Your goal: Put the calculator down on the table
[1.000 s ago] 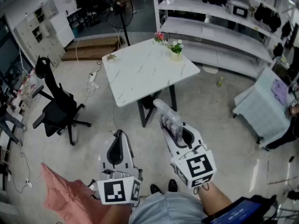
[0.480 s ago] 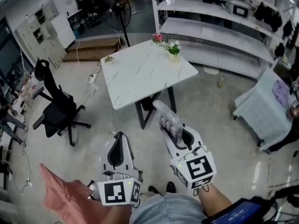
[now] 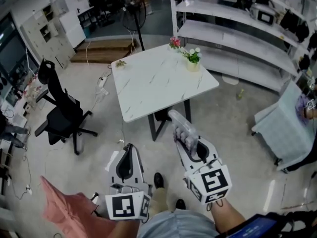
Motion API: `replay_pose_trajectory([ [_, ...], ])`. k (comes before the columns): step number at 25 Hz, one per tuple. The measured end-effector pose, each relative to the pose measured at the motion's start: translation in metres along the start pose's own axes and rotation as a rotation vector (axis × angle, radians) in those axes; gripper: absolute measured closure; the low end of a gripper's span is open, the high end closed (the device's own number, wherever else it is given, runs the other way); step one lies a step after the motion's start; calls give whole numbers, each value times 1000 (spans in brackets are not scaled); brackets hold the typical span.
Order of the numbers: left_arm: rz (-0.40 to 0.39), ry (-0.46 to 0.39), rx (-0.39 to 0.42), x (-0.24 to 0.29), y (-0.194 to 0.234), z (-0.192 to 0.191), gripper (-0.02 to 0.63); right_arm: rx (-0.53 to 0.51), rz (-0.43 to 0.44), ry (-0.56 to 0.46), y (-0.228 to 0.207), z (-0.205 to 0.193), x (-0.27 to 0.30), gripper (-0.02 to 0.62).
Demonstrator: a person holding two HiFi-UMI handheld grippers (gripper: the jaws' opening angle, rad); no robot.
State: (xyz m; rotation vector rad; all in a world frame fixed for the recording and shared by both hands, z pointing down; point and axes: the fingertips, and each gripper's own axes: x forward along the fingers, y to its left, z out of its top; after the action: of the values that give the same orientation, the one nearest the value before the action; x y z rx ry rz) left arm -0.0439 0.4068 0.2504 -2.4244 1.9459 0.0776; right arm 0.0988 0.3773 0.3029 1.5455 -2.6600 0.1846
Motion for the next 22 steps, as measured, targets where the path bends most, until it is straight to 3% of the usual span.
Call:
replay_pose_trajectory([
  [11, 11, 45, -8, 127, 96, -35, 598, 34, 12, 84, -15, -18, 153, 449],
  [16, -5, 31, -13, 185, 137, -28, 598, 29, 4, 74, -18, 0, 218, 449],
  [22, -62, 1, -10, 235, 158, -19, 598, 16, -46, 25, -33, 28, 264, 449],
])
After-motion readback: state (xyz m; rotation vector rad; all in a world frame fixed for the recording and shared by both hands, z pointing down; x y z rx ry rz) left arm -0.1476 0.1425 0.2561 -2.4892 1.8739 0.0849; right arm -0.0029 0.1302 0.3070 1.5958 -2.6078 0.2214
